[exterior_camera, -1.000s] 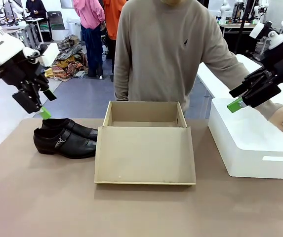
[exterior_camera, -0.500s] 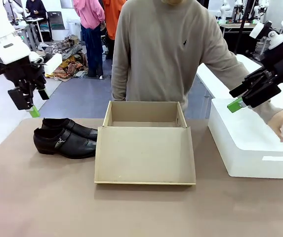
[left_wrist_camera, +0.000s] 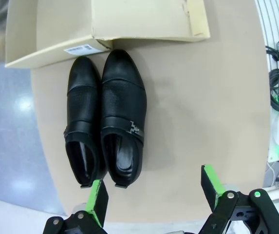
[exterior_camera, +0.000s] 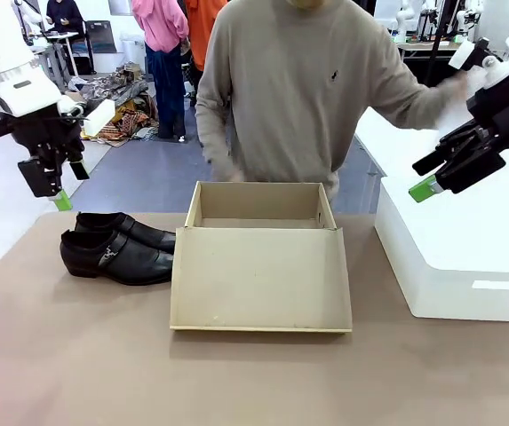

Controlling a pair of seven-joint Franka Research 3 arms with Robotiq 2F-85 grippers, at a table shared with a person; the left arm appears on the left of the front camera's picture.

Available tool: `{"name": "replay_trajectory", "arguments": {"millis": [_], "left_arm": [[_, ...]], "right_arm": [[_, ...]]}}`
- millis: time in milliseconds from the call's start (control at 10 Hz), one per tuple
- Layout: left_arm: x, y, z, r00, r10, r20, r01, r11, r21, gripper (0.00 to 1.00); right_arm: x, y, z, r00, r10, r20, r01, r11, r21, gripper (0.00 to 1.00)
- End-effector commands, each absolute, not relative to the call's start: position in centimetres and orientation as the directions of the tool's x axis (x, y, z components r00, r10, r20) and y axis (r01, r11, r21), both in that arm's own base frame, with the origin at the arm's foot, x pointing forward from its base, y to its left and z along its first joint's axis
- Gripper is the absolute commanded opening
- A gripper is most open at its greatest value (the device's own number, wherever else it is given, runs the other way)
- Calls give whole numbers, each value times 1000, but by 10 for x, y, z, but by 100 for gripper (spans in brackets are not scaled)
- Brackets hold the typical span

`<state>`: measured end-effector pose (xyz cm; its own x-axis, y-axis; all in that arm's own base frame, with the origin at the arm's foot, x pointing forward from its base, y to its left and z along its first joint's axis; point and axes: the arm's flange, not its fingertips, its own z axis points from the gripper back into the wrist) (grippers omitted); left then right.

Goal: Pack the shoes into the box.
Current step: Place one shoe of the Shoes into the Shoes Box.

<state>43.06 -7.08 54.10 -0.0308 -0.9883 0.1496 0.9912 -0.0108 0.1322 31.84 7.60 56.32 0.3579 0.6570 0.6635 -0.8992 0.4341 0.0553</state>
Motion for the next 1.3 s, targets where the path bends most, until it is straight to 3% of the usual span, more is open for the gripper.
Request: {"name": "replay_trajectory", "arguments": {"millis": [0, 500, 900, 1200], "left_arm": [[428, -69, 542, -31, -987, 156, 991, -10, 133, 100], [476, -53, 542, -95, -993, 75, 990, -86, 113, 100], [524, -36, 526, 9, -989, 149, 1000, 13, 24, 100], [553, -34, 508, 35, -989, 141, 999, 33, -14, 100]], "right_arm": [[320, 77, 564, 346, 646, 680, -906, 420, 61, 100], [320, 77, 564, 346, 646, 680, -906, 420, 61, 100], [320, 77, 564, 346, 646, 680, -906, 420, 61, 100], [320, 77, 564, 346, 646, 680, -906, 420, 61, 100]]}}
